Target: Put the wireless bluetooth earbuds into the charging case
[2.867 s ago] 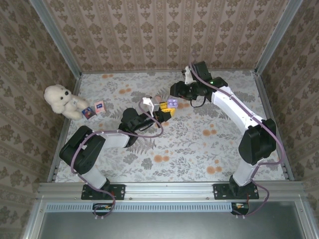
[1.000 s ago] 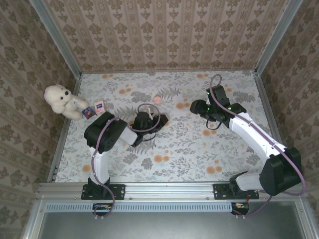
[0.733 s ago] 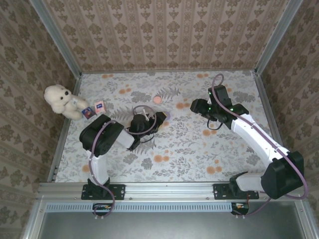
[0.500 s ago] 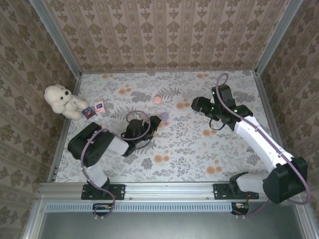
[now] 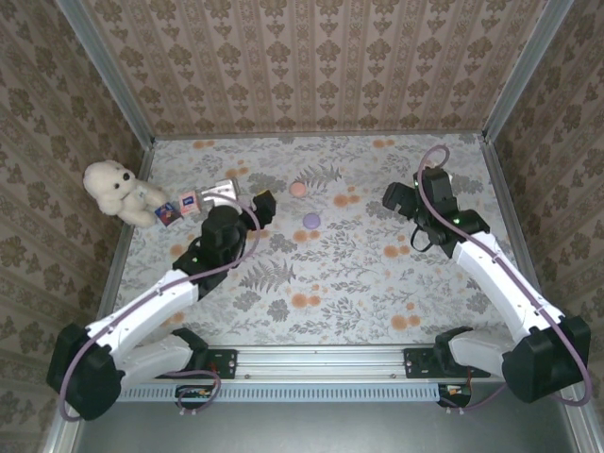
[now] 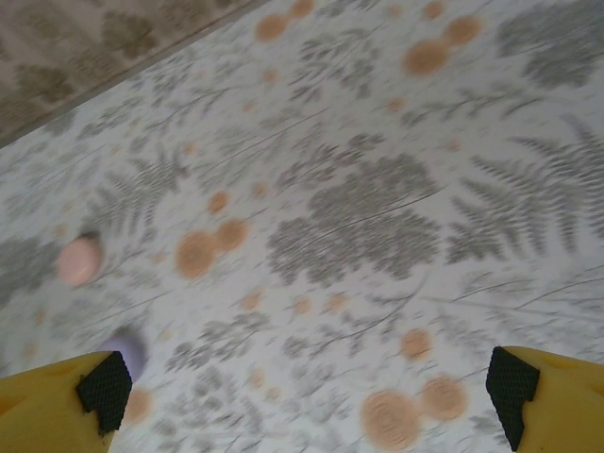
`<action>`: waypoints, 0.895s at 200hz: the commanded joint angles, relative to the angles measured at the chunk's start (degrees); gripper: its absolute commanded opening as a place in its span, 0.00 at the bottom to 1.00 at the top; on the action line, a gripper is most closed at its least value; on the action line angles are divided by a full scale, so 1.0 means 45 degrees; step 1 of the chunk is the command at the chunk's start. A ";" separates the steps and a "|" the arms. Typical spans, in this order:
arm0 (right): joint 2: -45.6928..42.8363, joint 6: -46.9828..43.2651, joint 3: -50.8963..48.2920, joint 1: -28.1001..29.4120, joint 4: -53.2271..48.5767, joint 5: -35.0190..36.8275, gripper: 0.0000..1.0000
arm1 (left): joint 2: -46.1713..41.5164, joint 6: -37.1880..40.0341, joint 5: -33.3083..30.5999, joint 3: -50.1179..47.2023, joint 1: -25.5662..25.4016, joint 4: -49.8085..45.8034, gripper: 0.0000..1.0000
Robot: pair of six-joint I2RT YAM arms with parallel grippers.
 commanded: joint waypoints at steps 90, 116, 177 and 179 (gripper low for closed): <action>0.2883 -0.4568 -0.4497 -0.1011 0.9214 0.6396 1.00 | 0.2615 0.7062 -0.1945 -0.3408 0.5157 0.6521 0.89; 0.3941 -0.6211 -0.5060 -0.1098 1.1904 0.5237 1.00 | 0.3888 0.7422 -0.1315 -0.3997 0.5634 0.8620 0.89; 0.5039 -0.7574 -0.8270 -0.2669 1.9368 -0.1145 0.98 | 0.7057 0.7409 0.2133 -0.4435 0.6677 1.1578 0.89; 0.5047 -0.7588 -0.8229 -0.2670 1.9343 -0.1186 0.98 | 0.7098 0.7447 0.2130 -0.4373 0.6687 1.1578 0.89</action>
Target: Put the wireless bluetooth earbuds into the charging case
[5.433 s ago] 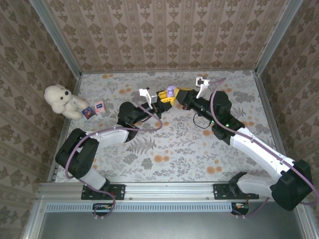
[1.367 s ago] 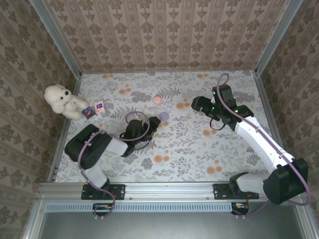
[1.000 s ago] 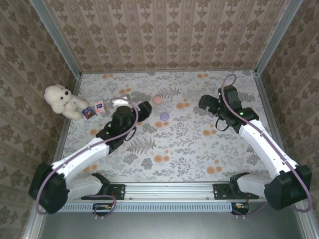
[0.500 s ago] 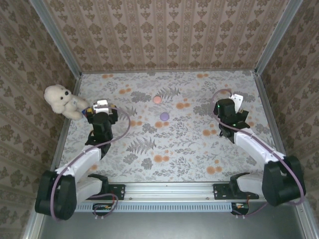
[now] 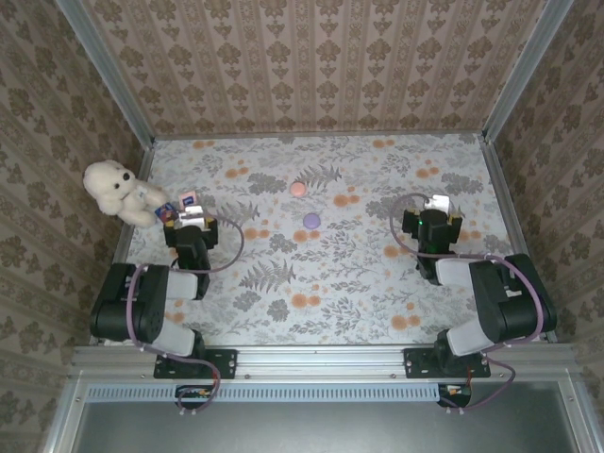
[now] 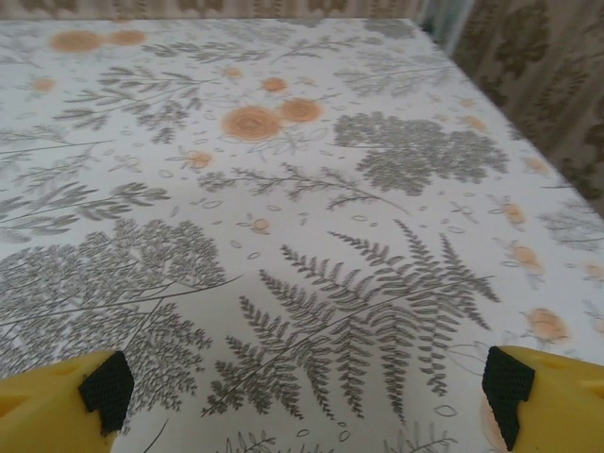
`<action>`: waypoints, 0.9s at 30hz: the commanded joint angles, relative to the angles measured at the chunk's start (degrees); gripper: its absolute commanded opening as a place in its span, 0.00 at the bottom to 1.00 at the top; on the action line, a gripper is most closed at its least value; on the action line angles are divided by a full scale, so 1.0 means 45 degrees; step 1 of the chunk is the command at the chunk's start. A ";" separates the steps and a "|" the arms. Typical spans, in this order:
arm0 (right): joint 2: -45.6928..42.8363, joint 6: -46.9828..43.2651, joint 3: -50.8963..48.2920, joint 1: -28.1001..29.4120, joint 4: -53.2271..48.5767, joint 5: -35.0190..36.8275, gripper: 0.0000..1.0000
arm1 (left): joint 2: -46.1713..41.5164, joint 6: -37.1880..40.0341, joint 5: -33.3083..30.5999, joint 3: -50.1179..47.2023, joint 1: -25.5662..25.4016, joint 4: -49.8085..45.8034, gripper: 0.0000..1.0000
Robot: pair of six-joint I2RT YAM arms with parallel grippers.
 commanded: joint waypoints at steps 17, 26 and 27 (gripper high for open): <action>0.0510 -0.0509 0.0153 -0.0836 0.1663 -0.3988 1.00 | 0.0435 -0.0617 0.3812 0.1705 0.1395 -0.1878 1.00; 0.0500 -0.0460 0.0197 -0.0963 0.1575 -0.4301 1.00 | 0.0436 -0.0602 0.3795 0.1704 0.1378 -0.1875 1.00; 0.0495 -0.0513 0.0157 -0.0898 0.1636 -0.4209 1.00 | 0.0435 -0.0607 0.3795 0.1705 0.1377 -0.1873 1.00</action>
